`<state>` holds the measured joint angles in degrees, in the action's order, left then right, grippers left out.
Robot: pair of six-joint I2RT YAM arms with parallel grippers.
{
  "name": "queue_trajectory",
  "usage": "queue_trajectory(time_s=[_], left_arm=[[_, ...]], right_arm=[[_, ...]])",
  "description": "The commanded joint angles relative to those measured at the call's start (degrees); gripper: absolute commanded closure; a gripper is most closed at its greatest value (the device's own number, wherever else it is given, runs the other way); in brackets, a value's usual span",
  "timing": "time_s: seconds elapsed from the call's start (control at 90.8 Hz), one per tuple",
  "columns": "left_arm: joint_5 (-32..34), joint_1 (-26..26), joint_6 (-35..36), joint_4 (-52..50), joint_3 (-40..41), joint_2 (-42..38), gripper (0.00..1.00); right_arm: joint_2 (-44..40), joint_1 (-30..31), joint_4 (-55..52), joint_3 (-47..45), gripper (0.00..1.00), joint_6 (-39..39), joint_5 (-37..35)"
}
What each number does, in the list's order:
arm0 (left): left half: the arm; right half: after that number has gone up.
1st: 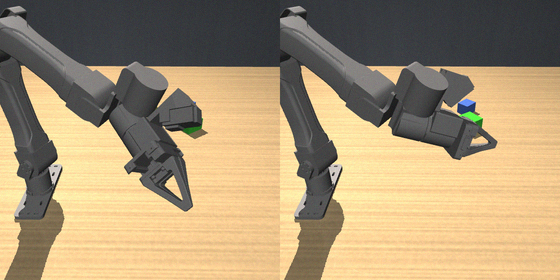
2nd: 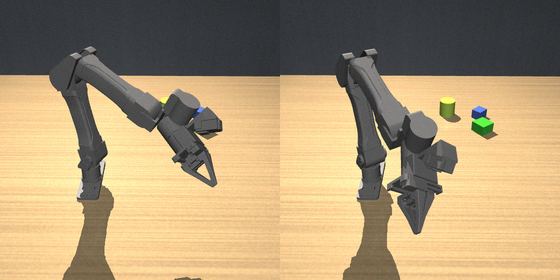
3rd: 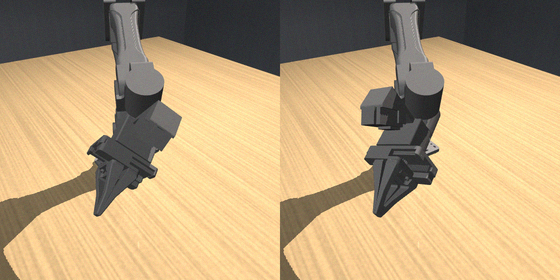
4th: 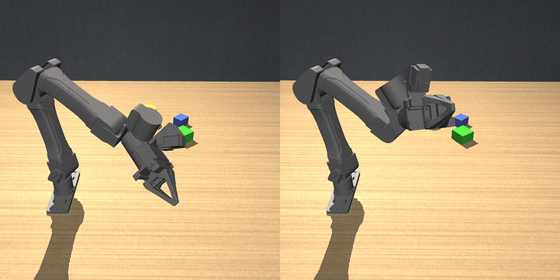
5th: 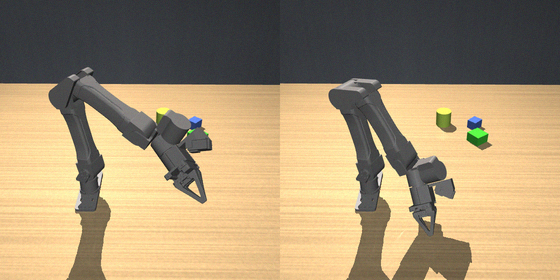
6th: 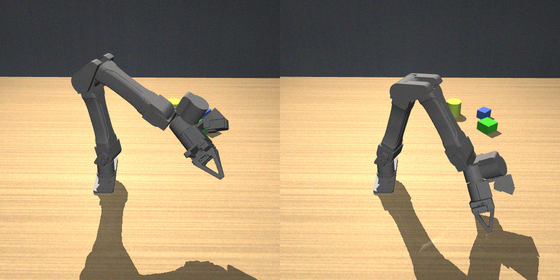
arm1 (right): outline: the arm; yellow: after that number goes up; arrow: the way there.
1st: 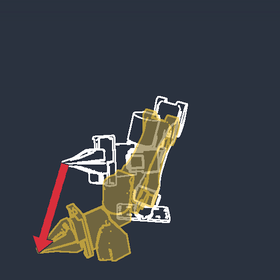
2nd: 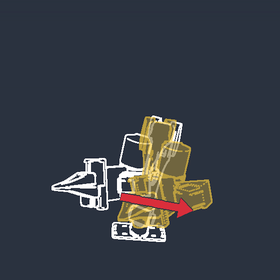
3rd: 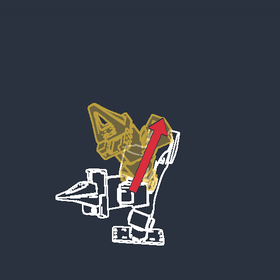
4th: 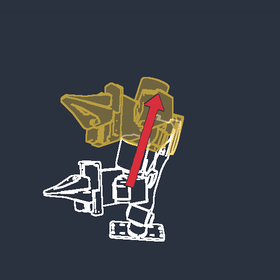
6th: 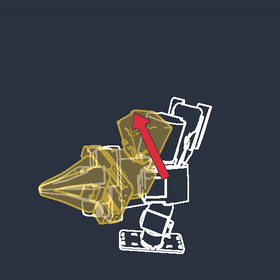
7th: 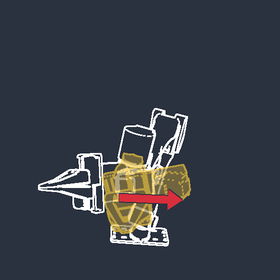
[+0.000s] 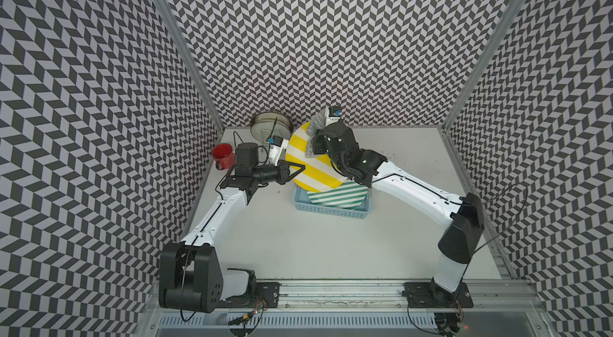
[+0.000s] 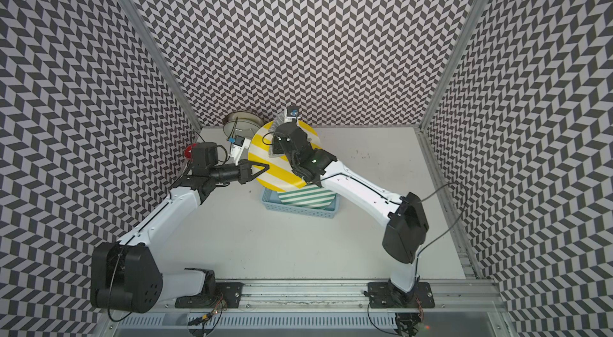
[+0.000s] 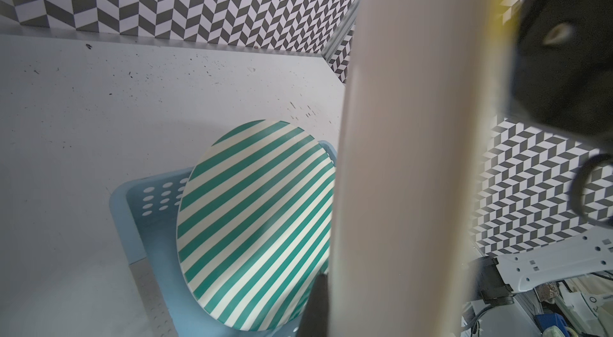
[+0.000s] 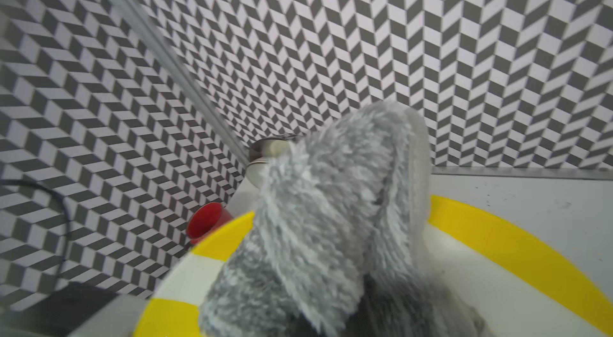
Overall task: Wipe the wet plate dry
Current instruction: Wipe the plate with towel.
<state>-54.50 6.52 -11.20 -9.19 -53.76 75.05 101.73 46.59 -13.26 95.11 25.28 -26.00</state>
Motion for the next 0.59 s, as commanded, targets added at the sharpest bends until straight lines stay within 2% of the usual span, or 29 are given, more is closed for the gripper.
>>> queue_trajectory(time_s=[0.0,0.154,0.264,0.353,0.584], left_arm=[[-8.03,0.86,2.95,6.79,-1.26,-1.93,1.00],[-8.29,0.85,2.95,6.80,-1.20,-1.86,1.00],[-8.44,0.86,2.74,7.25,-0.99,-1.64,1.00],[-8.52,0.81,2.59,7.53,-0.82,-1.46,1.00],[-8.19,0.85,2.59,7.89,-0.47,-1.21,1.00]], right_arm=[[-5.15,-4.85,2.18,-7.51,1.00,2.99,-1.21],[-9.19,-6.55,4.67,-13.85,1.00,2.58,-0.50],[-8.52,-6.31,5.48,-13.64,1.00,1.31,5.23],[-6.72,-4.14,6.34,-11.93,1.00,0.17,8.53],[1.24,4.26,5.21,-2.03,1.00,-2.15,11.73]])
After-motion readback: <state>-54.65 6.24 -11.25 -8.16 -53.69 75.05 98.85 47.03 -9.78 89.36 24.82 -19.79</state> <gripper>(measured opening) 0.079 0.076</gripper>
